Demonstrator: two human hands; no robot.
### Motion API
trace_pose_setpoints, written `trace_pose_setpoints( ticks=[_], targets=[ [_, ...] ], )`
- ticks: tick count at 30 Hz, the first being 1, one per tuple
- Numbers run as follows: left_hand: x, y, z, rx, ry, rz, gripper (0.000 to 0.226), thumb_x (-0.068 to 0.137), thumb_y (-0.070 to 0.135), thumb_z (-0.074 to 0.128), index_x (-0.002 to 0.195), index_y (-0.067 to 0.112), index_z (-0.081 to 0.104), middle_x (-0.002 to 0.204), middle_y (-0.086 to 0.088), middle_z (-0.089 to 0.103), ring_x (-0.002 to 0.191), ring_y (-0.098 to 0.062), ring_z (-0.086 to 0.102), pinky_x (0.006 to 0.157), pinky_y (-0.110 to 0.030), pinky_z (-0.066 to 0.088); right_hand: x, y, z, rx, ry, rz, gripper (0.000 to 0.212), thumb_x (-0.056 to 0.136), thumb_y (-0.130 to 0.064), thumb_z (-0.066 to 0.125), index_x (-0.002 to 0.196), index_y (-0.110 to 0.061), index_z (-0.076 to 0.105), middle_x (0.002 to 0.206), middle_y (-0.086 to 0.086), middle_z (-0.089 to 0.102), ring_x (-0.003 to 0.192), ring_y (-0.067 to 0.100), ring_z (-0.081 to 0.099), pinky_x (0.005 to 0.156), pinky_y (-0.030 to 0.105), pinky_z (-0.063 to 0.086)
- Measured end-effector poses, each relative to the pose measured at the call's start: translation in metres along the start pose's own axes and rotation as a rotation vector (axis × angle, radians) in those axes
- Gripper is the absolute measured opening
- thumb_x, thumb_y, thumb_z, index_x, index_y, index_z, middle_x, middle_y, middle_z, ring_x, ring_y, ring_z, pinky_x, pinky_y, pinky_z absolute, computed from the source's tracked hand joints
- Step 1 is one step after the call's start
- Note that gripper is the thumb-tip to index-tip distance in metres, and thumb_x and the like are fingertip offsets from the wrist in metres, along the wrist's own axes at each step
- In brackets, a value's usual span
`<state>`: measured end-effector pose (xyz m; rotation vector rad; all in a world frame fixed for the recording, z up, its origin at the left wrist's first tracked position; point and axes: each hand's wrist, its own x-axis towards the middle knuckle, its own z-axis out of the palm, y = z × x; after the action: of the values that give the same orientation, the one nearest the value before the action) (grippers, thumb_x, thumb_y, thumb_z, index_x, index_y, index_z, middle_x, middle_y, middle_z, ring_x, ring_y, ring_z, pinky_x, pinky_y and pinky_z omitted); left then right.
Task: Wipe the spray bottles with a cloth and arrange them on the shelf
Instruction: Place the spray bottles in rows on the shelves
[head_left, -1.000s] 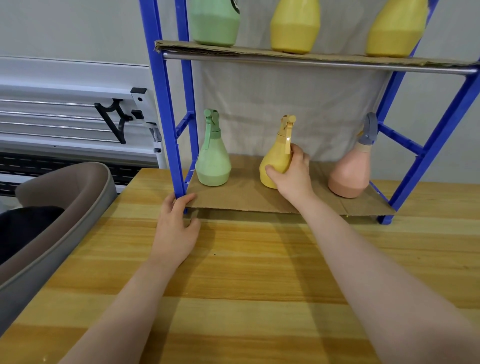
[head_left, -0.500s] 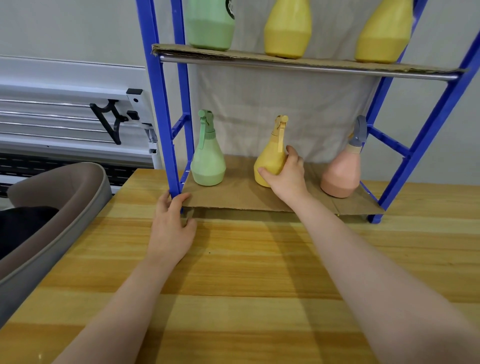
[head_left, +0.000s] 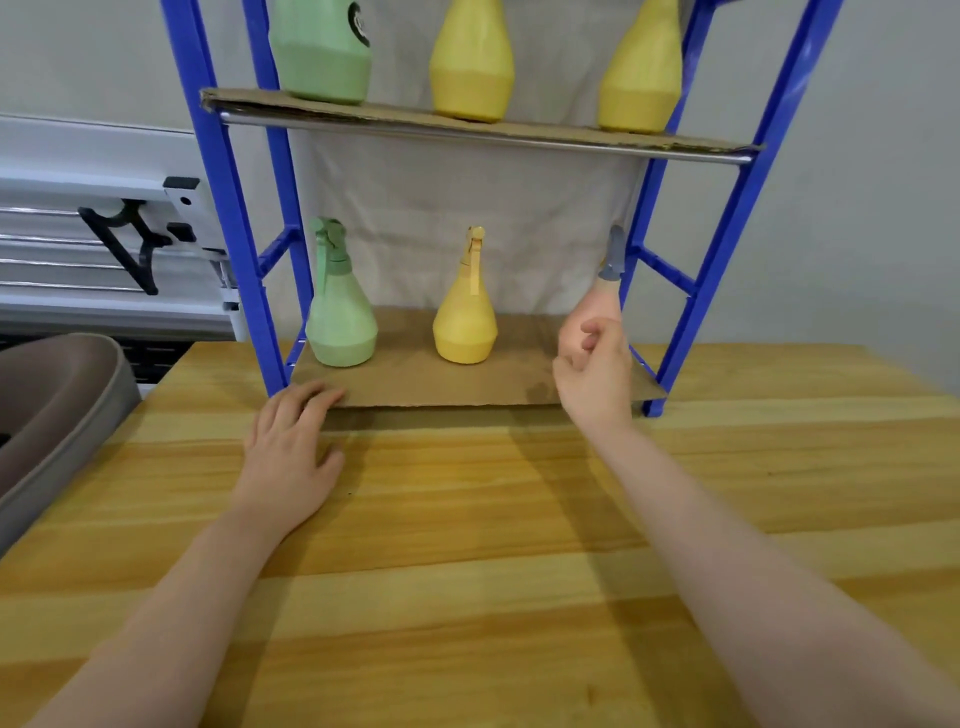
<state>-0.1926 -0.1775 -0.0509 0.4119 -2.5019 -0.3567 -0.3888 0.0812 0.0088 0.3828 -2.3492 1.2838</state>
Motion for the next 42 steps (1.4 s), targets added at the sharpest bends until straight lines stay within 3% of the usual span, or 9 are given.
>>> trace_pose_setpoints(
  ticks=[6, 10, 15, 21, 27, 35, 42],
  targets=[
    [-0.001, -0.001, 0.001, 0.061, -0.026, 0.023, 0.067, 0.077, 0.017, 0.07, 0.139, 0.028, 0.045, 0.144, 0.003, 0.043, 0.138, -0.024, 0.031, 0.116, -0.049, 0.016, 0.021, 0.008, -0.003, -0.062, 0.082, 0.061, 0.077, 0.082, -0.02, 0.072, 0.145, -0.01, 0.03, 0.145, 0.013, 0.039, 0.136, 0.03, 0.037, 0.109, 0.045, 0.039],
    [-0.001, -0.001, 0.0, 0.056, -0.036, 0.025, 0.069, 0.078, 0.019, 0.068, 0.141, 0.031, 0.042, 0.145, 0.005, 0.04, 0.14, -0.022, 0.028, 0.118, -0.048, 0.012, 0.038, 0.008, 0.002, -0.037, 0.081, 0.157, 0.093, 0.073, -0.038, 0.08, 0.146, -0.012, 0.029, 0.142, 0.01, 0.045, 0.132, 0.03, 0.045, 0.106, 0.048, 0.044],
    [0.0, -0.003, 0.001, 0.051, -0.028, 0.029, 0.068, 0.079, 0.019, 0.068, 0.14, 0.032, 0.043, 0.145, 0.005, 0.041, 0.139, -0.021, 0.029, 0.117, -0.047, 0.013, 0.048, 0.004, 0.008, -0.069, 0.092, 0.245, 0.08, 0.067, -0.053, 0.078, 0.128, -0.013, 0.044, 0.123, 0.006, 0.057, 0.112, 0.029, 0.059, 0.092, 0.047, 0.052],
    [0.0, -0.005, 0.004, 0.049, -0.026, 0.022, 0.07, 0.076, 0.019, 0.069, 0.139, 0.033, 0.043, 0.145, 0.006, 0.041, 0.138, -0.022, 0.03, 0.115, -0.047, 0.016, 0.057, 0.009, 0.018, -0.078, 0.037, 0.263, 0.083, 0.074, -0.043, 0.072, 0.141, -0.013, 0.034, 0.134, 0.012, 0.047, 0.124, 0.033, 0.049, 0.101, 0.05, 0.046],
    [0.001, -0.004, 0.003, 0.042, -0.03, 0.011, 0.07, 0.077, 0.018, 0.07, 0.14, 0.033, 0.043, 0.145, 0.006, 0.041, 0.139, -0.021, 0.029, 0.116, -0.048, 0.017, 0.062, 0.01, 0.021, 0.12, -0.029, 0.243, 0.085, 0.08, -0.026, 0.065, 0.152, -0.018, 0.021, 0.147, 0.007, 0.044, 0.134, 0.029, 0.045, 0.109, 0.044, 0.041],
    [0.001, -0.002, 0.002, 0.039, -0.033, 0.006, 0.071, 0.077, 0.017, 0.07, 0.141, 0.032, 0.043, 0.146, 0.007, 0.039, 0.14, -0.021, 0.027, 0.115, -0.045, 0.016, 0.061, 0.007, 0.023, -0.128, 0.082, 0.228, 0.086, 0.075, -0.049, 0.071, 0.143, -0.012, 0.033, 0.138, 0.013, 0.041, 0.13, 0.032, 0.037, 0.107, 0.047, 0.038],
    [0.001, -0.002, 0.002, 0.037, -0.033, -0.003, 0.071, 0.076, 0.016, 0.069, 0.14, 0.033, 0.043, 0.146, 0.007, 0.04, 0.14, -0.021, 0.027, 0.114, -0.044, 0.017, 0.072, 0.013, 0.025, 0.16, -0.012, 0.241, 0.085, 0.078, -0.034, 0.063, 0.151, -0.018, 0.022, 0.147, 0.007, 0.044, 0.133, 0.03, 0.046, 0.108, 0.05, 0.042]
  ],
)
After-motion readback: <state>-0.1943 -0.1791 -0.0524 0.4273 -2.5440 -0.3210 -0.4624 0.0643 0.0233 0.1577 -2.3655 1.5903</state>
